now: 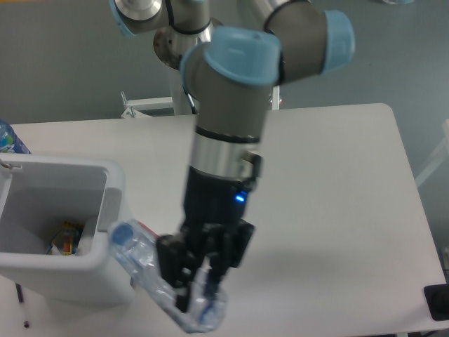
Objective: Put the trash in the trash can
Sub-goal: 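Lift the bottle upright and carry it over the trash bin, then lower the bottle into the bin and open the gripper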
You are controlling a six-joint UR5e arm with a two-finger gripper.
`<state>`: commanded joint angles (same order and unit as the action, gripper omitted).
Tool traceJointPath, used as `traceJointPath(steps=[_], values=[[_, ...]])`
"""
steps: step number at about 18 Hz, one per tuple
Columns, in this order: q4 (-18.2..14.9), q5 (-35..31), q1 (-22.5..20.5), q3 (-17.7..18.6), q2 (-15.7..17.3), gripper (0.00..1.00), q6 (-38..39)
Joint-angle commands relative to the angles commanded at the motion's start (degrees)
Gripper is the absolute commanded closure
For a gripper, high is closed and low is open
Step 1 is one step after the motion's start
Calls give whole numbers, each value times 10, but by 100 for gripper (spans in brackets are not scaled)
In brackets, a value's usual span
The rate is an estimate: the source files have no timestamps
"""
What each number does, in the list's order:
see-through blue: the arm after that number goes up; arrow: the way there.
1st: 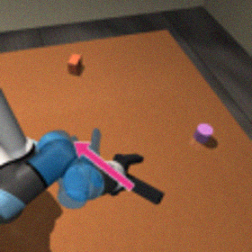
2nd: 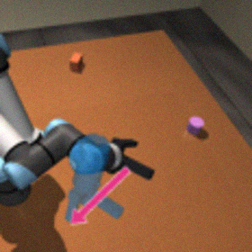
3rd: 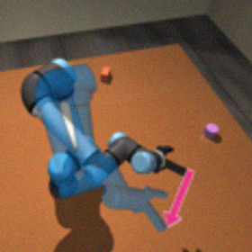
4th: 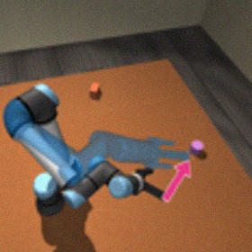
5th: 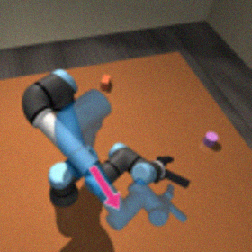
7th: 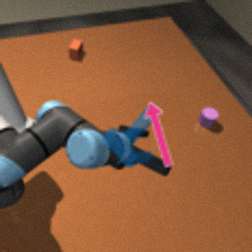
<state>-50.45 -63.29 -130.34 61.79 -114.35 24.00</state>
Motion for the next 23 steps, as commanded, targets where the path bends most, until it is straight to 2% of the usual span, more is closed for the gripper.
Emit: traceJointPath(steps=[5,10,19,22,23], values=[[0,17,25,6,23,51,-35],[0,17,22,6,22,51,-67],[0,38,36,6,40,51,-69],[5,36,55,33,38,51,-102],[10,36,62,47,38,47,-126]])
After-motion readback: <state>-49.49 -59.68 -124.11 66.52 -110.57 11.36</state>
